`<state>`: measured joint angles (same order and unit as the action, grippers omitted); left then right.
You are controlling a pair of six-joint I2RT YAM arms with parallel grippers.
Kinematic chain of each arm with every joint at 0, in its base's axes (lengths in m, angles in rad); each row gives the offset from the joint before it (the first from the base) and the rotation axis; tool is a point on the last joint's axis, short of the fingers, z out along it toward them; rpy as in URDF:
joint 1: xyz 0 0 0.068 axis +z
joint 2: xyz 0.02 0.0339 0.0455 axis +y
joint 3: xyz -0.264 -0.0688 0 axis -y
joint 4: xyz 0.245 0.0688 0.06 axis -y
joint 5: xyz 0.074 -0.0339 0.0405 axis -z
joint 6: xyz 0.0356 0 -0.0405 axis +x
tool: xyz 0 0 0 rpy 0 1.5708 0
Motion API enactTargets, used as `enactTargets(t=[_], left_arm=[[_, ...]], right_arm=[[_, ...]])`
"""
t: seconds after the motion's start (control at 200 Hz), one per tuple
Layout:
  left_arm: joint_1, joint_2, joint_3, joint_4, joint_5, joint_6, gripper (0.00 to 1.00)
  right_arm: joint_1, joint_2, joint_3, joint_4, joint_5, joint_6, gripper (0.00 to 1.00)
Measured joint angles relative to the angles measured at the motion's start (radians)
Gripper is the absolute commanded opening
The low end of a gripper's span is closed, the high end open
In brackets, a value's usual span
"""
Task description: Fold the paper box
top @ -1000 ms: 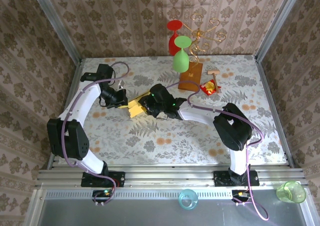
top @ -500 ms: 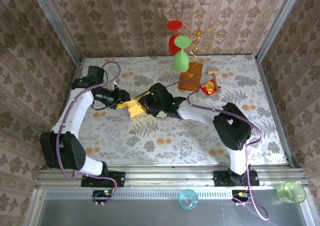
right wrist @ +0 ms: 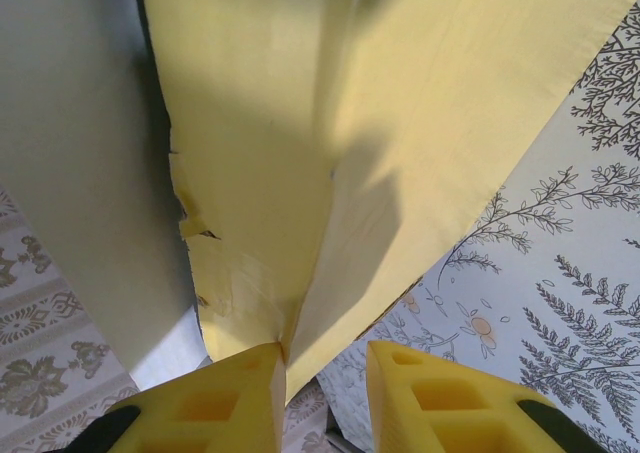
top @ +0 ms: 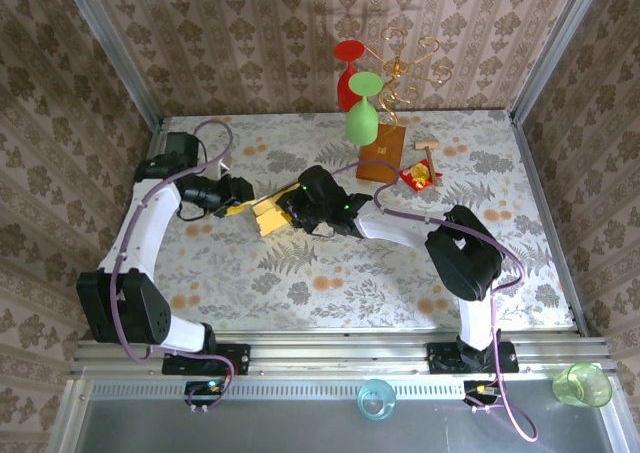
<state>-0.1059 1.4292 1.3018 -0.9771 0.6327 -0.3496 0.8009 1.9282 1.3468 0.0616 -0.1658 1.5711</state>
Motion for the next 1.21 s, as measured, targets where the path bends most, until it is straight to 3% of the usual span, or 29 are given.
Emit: enactTargets(t=[0.2, 0.53, 1.005, 1.205], left_arm=[[-0.08, 0.053, 0.017, -0.017, -0.099, 0.039, 0.4], [-0.113, 0.079, 0.06, -0.053, -0.253, 0.082, 0.38], [-0.137, 0.134, 0.081, -0.053, -0.304, 0.089, 0.24], [-0.139, 0.134, 0.082, -0.057, -0.312, 0.093, 0.23]], right_arm=[[0.0, 0.0, 0.0, 0.0, 0.0, 0.0, 0.26], [0.0, 0.0, 0.001, 0.0, 0.0, 0.0, 0.26], [-0.005, 0.004, 0.007, -0.002, -0.005, 0.0, 0.25], [-0.005, 0.005, 0.009, -0.002, -0.005, 0.0, 0.25]])
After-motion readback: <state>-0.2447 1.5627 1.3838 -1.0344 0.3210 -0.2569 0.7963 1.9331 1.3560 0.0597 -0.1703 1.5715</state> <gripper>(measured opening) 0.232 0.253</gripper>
